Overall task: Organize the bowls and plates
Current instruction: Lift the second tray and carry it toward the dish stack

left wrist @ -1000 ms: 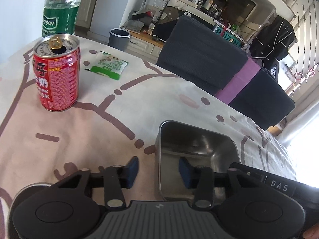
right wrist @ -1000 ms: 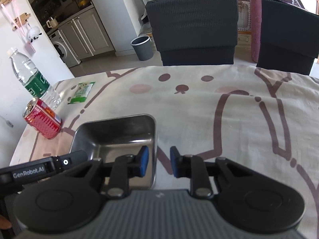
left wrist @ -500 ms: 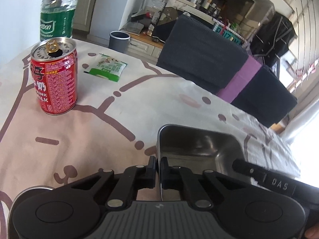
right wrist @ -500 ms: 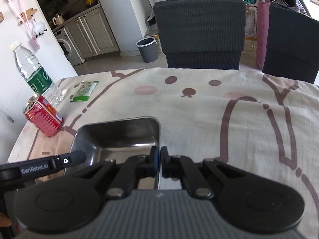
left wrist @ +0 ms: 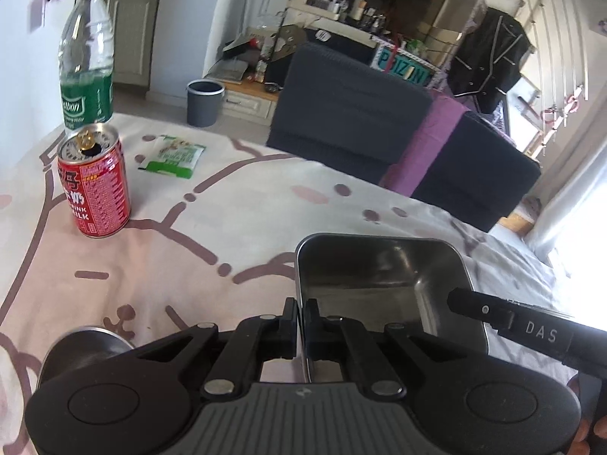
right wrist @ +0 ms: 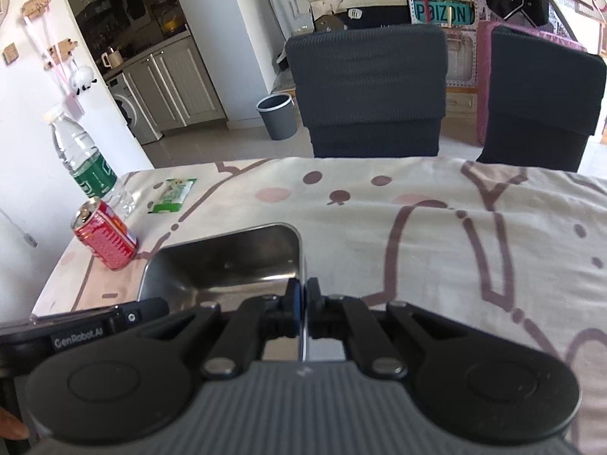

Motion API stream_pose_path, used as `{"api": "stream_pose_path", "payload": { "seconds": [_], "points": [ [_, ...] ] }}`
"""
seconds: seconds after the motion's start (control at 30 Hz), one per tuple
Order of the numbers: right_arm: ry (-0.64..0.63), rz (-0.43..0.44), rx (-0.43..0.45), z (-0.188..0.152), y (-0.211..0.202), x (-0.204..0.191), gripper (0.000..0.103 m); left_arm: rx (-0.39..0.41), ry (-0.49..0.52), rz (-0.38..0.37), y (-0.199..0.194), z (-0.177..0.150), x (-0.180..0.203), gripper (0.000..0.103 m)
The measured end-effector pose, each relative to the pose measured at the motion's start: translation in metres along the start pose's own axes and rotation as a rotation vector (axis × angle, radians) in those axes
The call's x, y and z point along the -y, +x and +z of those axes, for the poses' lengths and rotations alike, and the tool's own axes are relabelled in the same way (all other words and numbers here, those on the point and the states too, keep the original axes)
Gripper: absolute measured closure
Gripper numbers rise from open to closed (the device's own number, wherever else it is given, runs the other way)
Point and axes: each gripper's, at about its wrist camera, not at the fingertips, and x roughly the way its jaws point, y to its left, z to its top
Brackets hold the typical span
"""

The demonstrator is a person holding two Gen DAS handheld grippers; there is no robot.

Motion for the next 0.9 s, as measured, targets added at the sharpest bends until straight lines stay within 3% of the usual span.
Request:
{"api": "stream_pose_path", "payload": {
  "seconds": [0.4, 0.9],
  "points": [
    [0.045, -0.006, 0.071, -0.029, -0.093, 0.026, 0.099, 0.048, 0.076, -0.055, -0.074, -0.026, 0.055, 0.099],
    [0.129, -0.046, 0.137, -0.099, -0.199, 0.07, 0.099, 0.059, 0.185, -0.134, -0.136, -0.089, 0.126, 0.098]
  ]
}}
